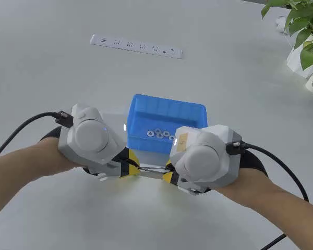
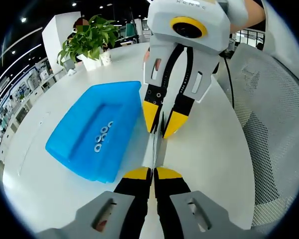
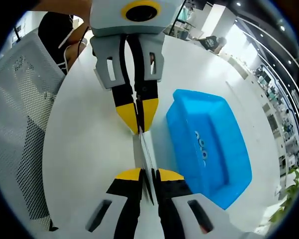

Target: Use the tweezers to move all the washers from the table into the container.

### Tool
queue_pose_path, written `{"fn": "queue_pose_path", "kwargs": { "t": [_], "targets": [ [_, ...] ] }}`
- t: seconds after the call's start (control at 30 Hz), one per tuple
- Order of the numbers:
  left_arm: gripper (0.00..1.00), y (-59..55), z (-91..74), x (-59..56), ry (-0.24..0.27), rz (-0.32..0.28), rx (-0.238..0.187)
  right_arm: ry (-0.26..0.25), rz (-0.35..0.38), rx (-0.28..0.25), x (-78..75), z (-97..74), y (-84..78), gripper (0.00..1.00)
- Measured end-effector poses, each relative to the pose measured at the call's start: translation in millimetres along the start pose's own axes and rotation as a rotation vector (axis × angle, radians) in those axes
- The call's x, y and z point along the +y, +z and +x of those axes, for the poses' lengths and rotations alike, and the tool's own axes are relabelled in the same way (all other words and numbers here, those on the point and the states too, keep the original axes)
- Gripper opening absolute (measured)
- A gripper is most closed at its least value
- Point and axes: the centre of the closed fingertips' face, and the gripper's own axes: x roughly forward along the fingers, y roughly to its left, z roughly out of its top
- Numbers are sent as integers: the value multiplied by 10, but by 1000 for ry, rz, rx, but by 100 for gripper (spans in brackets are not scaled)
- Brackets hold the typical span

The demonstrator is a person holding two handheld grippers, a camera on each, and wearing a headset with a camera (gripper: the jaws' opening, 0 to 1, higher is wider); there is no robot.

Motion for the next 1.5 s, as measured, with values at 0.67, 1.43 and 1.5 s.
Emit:
{"fn": "queue_pose_path", "kwargs": {
  "t": [0.67, 1.43, 1.5],
  "targets": [
    [11, -70, -159, 9, 64, -28, 53, -12, 145, -34, -19, -147, -65, 17],
    [21, 133, -1328, -526, 470, -421, -214, -356, 485, -309, 104, -1411, -176, 17],
    [21, 143, -1358, -638, 478, -413, -203, -394, 509, -327, 135, -1521, -194, 17]
  ]
}}
